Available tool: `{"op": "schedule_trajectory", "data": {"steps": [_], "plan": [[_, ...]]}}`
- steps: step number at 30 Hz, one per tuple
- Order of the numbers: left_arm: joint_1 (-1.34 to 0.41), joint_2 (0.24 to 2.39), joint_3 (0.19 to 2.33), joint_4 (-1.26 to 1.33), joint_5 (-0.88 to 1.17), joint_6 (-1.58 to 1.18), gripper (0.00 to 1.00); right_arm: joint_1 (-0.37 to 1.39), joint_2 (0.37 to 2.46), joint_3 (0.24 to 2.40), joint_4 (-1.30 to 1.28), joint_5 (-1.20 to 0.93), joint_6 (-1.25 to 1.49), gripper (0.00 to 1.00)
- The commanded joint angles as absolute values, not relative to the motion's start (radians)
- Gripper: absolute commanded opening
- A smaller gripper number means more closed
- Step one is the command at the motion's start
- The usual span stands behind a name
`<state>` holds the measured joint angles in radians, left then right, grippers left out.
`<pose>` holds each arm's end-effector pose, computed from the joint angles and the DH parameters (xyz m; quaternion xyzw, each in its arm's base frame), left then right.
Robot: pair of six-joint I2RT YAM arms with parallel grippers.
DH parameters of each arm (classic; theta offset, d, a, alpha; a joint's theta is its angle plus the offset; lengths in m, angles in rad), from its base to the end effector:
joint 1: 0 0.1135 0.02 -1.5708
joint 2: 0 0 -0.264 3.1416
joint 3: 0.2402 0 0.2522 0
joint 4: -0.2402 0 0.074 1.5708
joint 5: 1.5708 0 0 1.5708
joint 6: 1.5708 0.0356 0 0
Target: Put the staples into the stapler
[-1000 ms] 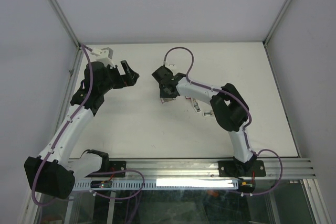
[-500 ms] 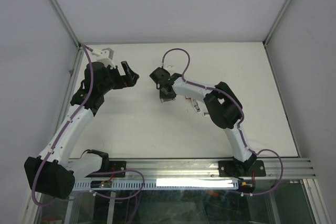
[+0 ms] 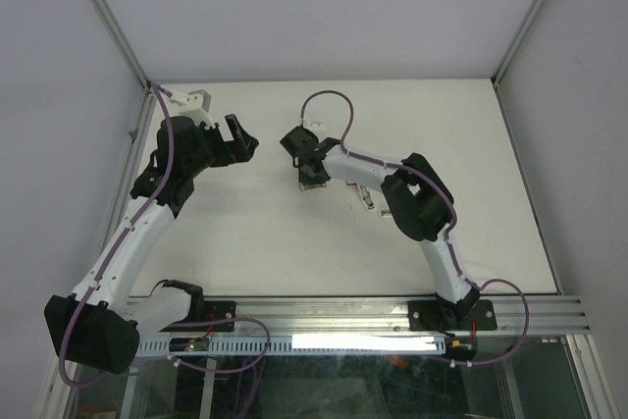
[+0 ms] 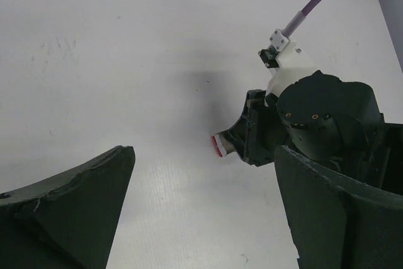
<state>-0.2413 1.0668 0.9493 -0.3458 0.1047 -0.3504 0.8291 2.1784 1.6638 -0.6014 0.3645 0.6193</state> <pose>0.2328 -0.0611 0.3266 -0.0188 0.8496 -0.1957 0.4894 0.3205 0.3310 0.1656 -0.0597 0.9571 0.0146 0.2831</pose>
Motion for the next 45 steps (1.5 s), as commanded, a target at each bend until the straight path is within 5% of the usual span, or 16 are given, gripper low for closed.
{"op": "schedule_trajectory", "data": {"steps": [1,19,45], "plan": [[-0.24,1.031,0.945,-0.319,0.088,-0.331,0.99,0.834,2.061,1.619,-0.508,0.322,0.518,0.14],[-0.238,1.032,0.939,-0.319,0.072,-0.325,0.99,0.859,1.634,1.131,-0.384,0.16,0.271,0.15],[-0.239,1.049,0.938,-0.318,0.092,-0.331,0.99,0.882,1.738,1.097,-0.415,0.154,0.282,0.22]]}}
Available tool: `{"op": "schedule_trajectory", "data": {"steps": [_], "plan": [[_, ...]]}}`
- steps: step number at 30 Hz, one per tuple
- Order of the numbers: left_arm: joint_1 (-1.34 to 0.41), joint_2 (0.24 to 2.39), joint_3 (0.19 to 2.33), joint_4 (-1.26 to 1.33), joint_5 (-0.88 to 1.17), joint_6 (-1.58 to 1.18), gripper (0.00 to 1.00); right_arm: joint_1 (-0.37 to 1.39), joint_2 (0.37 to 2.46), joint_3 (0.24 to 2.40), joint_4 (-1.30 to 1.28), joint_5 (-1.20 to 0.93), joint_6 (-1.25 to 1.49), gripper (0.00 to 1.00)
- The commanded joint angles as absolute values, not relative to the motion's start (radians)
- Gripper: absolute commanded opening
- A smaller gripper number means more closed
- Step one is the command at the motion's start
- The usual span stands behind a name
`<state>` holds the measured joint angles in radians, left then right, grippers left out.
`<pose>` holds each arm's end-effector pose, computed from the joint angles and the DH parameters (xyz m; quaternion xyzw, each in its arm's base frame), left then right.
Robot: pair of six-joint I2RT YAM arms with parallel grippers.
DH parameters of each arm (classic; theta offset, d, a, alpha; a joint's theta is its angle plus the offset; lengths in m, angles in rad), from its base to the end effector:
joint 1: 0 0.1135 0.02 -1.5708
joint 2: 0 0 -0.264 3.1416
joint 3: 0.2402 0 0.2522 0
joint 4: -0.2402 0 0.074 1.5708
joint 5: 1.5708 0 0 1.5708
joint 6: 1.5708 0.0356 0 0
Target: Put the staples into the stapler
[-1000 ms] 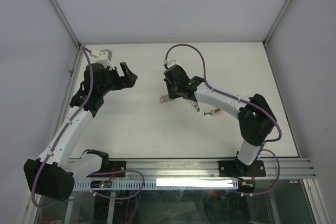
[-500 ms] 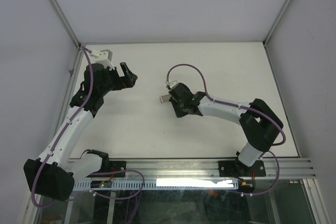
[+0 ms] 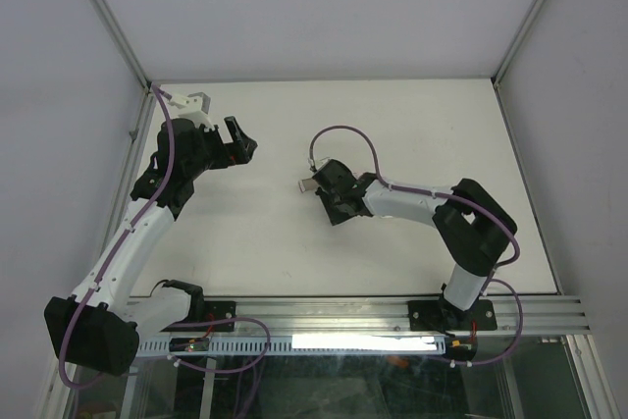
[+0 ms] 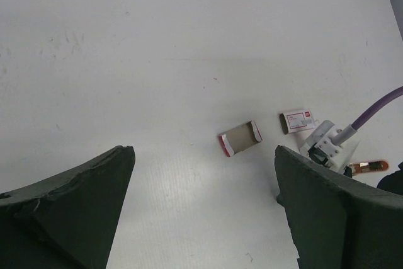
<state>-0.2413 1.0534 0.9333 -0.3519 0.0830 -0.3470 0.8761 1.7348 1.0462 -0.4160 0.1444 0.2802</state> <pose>0.2297 -0.0596 0.3234 -0.0234 0.8521 -0.1851 0.4891 0.2212 0.2575 0.1670 -0.2689 0.9326 0.0671 0.2313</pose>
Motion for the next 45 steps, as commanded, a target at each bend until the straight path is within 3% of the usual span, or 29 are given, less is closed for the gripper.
{"op": "schedule_trajectory", "data": {"steps": [1,10,28,36,45], "plan": [[-0.239,1.051,0.939,-0.318,0.093,-0.33,0.99,0.881,1.744,1.104,-0.422,0.158,0.287,0.24],[-0.237,1.049,0.939,-0.318,0.093,-0.331,0.99,0.882,1.787,1.159,-0.465,0.187,0.315,0.29],[-0.239,1.043,0.938,-0.318,0.093,-0.33,0.99,0.889,1.805,1.172,-0.541,0.22,0.401,0.22],[-0.238,1.038,0.937,-0.318,0.093,-0.33,0.99,0.898,1.791,1.187,-0.593,0.254,0.463,0.3],[-0.238,1.032,0.935,-0.318,0.092,-0.328,0.99,0.9,1.811,1.188,-0.579,0.25,0.487,0.23]]}}
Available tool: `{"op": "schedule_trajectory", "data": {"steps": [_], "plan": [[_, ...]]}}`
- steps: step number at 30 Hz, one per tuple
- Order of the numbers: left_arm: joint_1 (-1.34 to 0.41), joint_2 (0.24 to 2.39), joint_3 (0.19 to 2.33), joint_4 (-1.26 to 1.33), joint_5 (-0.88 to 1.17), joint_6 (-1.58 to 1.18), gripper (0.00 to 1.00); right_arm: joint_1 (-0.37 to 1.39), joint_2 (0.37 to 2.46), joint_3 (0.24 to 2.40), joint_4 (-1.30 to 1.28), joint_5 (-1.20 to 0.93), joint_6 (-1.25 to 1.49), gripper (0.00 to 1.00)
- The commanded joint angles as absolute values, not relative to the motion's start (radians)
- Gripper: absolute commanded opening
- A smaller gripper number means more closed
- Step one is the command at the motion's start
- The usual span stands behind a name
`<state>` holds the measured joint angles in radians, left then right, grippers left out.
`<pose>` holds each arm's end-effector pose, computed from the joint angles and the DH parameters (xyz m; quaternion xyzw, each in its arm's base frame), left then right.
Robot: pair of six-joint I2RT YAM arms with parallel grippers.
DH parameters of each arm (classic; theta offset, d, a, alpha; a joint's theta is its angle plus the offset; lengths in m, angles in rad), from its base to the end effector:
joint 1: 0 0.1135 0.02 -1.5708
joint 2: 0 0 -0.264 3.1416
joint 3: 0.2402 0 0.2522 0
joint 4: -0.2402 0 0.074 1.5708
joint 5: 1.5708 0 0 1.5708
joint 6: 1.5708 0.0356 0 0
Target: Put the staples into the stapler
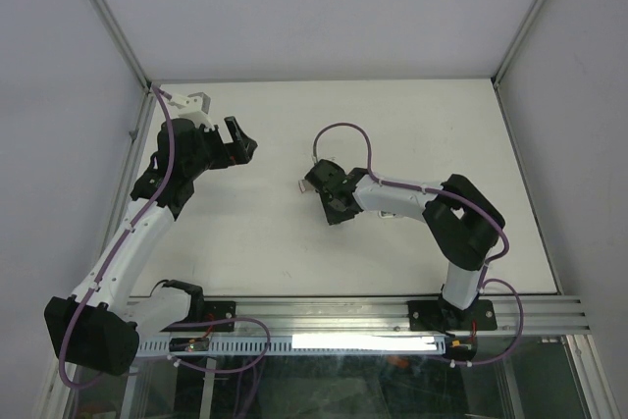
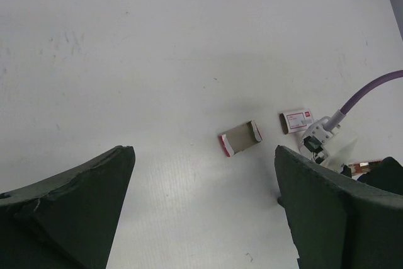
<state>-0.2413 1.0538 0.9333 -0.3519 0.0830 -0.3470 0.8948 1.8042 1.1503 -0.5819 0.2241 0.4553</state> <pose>0.2298 -0.0596 0.3233 -0.0234 0.8522 -0.1851 0.4889 0.2237 0.2663 0.1663 -0.1954 0.9603 0.0175 0.1982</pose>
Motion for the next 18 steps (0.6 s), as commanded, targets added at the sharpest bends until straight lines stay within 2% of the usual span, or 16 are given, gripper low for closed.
{"op": "schedule_trajectory", "data": {"steps": [1,18], "plan": [[-0.239,1.031,0.936,-0.318,0.092,-0.328,0.99,0.9,1.814,1.191,-0.577,0.249,0.488,0.23],[-0.238,1.025,0.933,-0.318,0.09,-0.326,0.99,0.899,1.847,1.215,-0.592,0.27,0.505,0.25]]}}
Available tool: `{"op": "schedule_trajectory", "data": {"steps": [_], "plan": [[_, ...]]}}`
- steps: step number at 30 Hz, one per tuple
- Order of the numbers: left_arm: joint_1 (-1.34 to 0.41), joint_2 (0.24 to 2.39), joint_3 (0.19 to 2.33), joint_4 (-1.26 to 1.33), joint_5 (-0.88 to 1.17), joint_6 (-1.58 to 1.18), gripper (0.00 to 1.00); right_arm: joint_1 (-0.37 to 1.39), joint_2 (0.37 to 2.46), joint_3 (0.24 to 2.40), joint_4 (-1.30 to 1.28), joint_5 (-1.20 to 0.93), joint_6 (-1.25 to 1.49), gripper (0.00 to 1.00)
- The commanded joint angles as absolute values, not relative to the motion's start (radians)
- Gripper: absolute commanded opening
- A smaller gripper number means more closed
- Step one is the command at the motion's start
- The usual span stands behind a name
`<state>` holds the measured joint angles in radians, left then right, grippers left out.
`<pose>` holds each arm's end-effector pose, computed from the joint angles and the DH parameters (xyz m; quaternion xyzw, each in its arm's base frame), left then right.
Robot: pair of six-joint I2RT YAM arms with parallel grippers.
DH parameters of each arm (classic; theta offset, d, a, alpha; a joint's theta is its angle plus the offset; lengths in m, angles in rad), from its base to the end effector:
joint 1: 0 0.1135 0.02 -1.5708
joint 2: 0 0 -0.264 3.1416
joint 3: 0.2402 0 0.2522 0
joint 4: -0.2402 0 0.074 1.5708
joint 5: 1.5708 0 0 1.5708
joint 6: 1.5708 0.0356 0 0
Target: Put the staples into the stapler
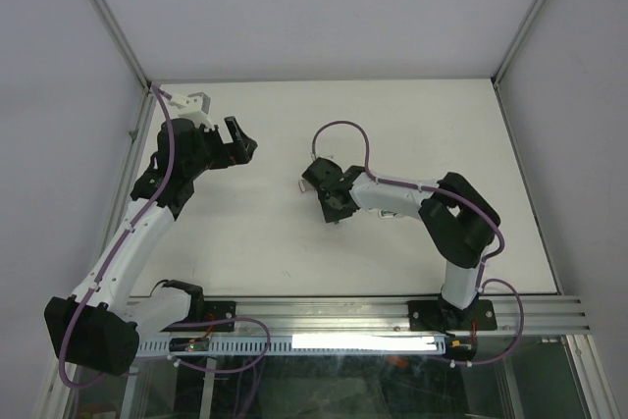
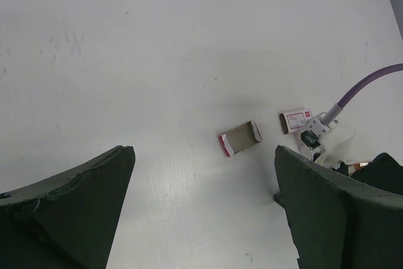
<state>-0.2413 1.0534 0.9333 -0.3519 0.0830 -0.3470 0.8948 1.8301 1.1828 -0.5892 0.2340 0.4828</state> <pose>0.2297 -0.0596 0.3234 -0.0234 0.8521 -0.1851 0.4891 0.2285 0.2717 0.1662 -0.1813 0.9626 0.0162 0.2007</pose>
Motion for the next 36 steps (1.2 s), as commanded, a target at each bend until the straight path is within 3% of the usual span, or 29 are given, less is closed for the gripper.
{"op": "schedule_trajectory", "data": {"steps": [1,8,17,22,26,36], "plan": [[-0.239,1.025,0.934,-0.318,0.089,-0.326,0.99,0.899,1.847,1.215,-0.595,0.272,0.507,0.24],[-0.238,1.025,0.93,-0.315,0.088,-0.324,0.99,0.899,1.811,1.21,-0.593,0.275,0.503,0.1],[-0.263,1.037,0.904,-0.25,0.228,-0.321,0.98,0.867,1.646,1.258,-0.624,0.253,0.435,0.1],[-0.47,1.082,0.912,-0.215,0.192,-0.368,0.97,0.758,1.509,1.234,-0.636,0.218,0.379,0.1],[-0.638,1.138,0.87,-0.046,0.171,-0.407,0.95,0.634,1.411,1.198,-0.641,0.191,0.337,0.11],[-0.951,1.57,1.019,0.277,0.212,-0.197,0.96,0.316,1.255,1.13,-0.653,0.162,0.264,0.12]]}}
